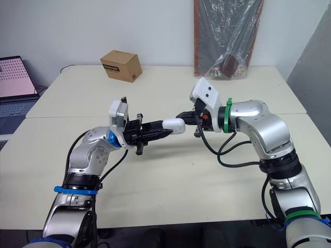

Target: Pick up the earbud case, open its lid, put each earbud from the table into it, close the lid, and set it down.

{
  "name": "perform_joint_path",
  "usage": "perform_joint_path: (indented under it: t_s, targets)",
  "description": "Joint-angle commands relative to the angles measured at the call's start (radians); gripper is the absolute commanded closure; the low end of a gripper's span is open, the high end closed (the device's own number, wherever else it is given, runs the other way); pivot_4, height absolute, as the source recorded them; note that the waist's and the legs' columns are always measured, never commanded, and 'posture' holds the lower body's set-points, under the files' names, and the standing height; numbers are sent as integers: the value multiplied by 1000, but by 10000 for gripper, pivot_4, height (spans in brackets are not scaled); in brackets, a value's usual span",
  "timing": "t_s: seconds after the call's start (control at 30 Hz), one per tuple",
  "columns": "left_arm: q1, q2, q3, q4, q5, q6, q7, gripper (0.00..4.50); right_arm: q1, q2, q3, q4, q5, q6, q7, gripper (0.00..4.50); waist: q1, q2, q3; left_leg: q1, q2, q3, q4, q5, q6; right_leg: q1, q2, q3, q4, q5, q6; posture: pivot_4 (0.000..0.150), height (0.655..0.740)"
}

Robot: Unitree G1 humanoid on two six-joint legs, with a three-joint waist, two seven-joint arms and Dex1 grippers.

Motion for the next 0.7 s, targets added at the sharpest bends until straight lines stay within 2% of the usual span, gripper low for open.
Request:
perform_joint_path:
  t_s: [0.03,0.13,0.27,0.4,0.57,0.7]
  targets:
    - [-24,26,23,0,0,53,69,37142,-33,-3,-79,-10,34,23,-24,44584,0,0,0,0,0,0,0,0,0,0,0,0,0,0,0,1500,7400]
    - [-63,38,-4,43,27,170,163,37142,12,-38,-104,-35,60,37,-3,44584,0,0,0,0,0,0,0,0,0,0,0,0,0,0,0,1500,7400]
    - [-92,42,-16,90,34,292,218,37142,80,-87,-117,-39,92,39,46,44584,2,0,0,0,-1,-1,0,0,0,1,0,-1,-1,0,0,1500,7400]
    - [-126,40,-48,165,81,415,300,37142,139,-117,-117,-44,67,-46,75,44584,1,0,0,0,-1,0,0,0,0,0,-1,0,-1,0,0,1500,7400]
    - [-189,19,-74,324,89,536,281,37142,189,-136,-110,-55,50,-136,97,44584,-1,0,0,0,0,0,0,0,0,0,0,0,0,-1,2,1500,7400]
    - [-231,-12,-55,460,100,532,284,37142,223,-141,-107,-75,50,-179,109,44584,0,0,0,0,-1,0,0,0,0,0,0,0,0,-1,1,1500,7400]
